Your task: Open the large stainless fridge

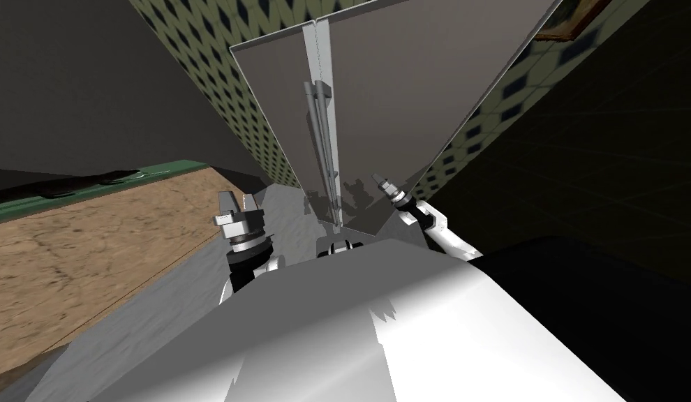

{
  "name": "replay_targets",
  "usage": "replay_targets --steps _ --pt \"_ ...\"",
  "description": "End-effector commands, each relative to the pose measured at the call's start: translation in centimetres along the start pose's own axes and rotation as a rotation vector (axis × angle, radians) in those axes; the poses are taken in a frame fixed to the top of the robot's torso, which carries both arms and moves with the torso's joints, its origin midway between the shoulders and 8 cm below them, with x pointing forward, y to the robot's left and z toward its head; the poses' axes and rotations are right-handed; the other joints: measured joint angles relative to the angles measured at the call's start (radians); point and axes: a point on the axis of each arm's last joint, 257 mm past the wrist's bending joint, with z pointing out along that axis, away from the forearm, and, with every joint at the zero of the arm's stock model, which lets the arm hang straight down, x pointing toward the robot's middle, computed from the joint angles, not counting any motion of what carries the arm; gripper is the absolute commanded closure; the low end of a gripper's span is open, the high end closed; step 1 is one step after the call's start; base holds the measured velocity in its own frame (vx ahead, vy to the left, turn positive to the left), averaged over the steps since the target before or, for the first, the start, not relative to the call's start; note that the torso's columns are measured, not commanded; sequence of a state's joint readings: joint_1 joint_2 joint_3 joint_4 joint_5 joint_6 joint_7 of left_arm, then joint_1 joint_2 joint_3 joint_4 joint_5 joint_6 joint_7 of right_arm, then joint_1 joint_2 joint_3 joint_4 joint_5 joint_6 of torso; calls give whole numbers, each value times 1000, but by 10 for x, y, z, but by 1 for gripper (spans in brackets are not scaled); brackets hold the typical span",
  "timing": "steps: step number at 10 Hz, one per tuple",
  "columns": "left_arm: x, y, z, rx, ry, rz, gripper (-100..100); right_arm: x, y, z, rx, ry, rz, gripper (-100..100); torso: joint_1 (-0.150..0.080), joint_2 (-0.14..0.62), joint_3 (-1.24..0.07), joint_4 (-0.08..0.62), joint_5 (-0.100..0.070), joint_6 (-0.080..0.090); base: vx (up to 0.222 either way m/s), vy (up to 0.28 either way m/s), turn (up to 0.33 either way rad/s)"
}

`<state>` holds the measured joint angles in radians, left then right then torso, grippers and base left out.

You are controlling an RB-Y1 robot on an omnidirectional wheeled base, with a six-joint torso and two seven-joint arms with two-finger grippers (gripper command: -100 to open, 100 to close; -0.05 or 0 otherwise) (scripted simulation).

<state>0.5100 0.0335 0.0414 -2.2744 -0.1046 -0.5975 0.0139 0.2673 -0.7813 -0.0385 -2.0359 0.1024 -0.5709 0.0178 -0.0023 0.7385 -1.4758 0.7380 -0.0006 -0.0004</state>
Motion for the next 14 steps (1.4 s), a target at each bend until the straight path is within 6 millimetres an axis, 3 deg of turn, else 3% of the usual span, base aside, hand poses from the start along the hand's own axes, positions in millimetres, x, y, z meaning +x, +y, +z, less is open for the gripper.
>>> replay_targets --steps 1,11,14 --pt "0 0 0 0 0 0 0 -1 -5 4 -6 64 -43 -100 2 -1 0 0 0 1 32 121 -136" --pt "0 0 0 0 0 0 0 -19 -22 18 -23 267 -231 -100 1 -1 -1 0 0 0 39 123 -123" --pt "0 0 0 0 0 0 0 -36 -27 28 -27 325 -321 -100 3 0 0 0 1 0 48 120 -170"
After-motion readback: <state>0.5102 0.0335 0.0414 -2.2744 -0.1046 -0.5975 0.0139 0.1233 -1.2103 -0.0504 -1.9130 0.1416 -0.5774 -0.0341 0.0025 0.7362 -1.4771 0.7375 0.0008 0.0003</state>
